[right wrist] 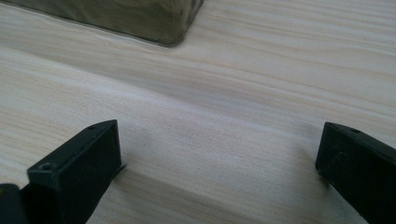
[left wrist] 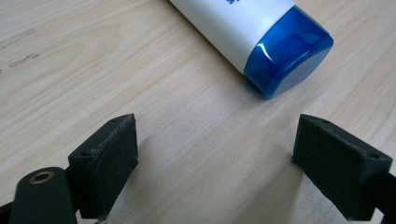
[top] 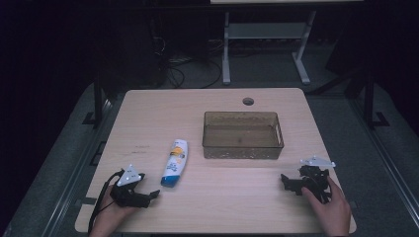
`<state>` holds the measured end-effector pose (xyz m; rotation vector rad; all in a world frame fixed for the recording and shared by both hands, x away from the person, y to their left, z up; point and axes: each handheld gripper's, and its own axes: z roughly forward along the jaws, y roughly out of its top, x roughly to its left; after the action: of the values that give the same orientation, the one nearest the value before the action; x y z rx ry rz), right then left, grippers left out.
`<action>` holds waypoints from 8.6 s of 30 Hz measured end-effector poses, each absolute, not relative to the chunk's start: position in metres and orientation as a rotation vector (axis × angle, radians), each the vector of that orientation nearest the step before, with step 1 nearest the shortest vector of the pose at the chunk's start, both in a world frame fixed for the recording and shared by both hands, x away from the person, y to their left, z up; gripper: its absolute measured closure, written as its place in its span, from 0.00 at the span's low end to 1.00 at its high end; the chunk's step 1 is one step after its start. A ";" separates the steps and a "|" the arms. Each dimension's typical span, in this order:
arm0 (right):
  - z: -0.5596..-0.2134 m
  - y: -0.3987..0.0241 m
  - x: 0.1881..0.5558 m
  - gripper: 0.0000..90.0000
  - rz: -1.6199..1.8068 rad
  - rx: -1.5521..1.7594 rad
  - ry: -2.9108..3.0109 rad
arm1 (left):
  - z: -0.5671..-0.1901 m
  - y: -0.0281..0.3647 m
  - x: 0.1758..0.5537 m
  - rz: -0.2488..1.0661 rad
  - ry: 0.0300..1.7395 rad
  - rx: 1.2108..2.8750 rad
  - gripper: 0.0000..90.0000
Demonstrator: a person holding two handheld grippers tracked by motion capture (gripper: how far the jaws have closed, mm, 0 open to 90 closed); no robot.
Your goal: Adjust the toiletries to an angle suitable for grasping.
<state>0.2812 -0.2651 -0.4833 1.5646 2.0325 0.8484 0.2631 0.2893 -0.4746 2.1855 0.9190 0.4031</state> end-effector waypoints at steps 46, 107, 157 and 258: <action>-0.483 -0.265 0.281 0.00 0.849 1.560 2.037 | -0.436 0.242 0.275 0.265 0.788 2.094 0.99; -0.483 -0.265 0.281 0.00 0.849 1.558 2.037 | -0.456 0.294 0.302 0.396 1.029 2.131 0.99; -0.483 -0.265 0.281 0.00 0.849 1.559 2.037 | -0.421 0.294 0.343 0.380 1.044 2.043 0.99; -0.483 -0.265 0.281 0.00 0.848 1.559 2.037 | -0.442 0.207 0.354 0.188 0.929 2.285 0.99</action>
<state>0.2815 -0.2654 -0.4833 1.5590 2.0372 0.8481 0.3541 0.2068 -0.4424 2.2848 0.9287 0.1882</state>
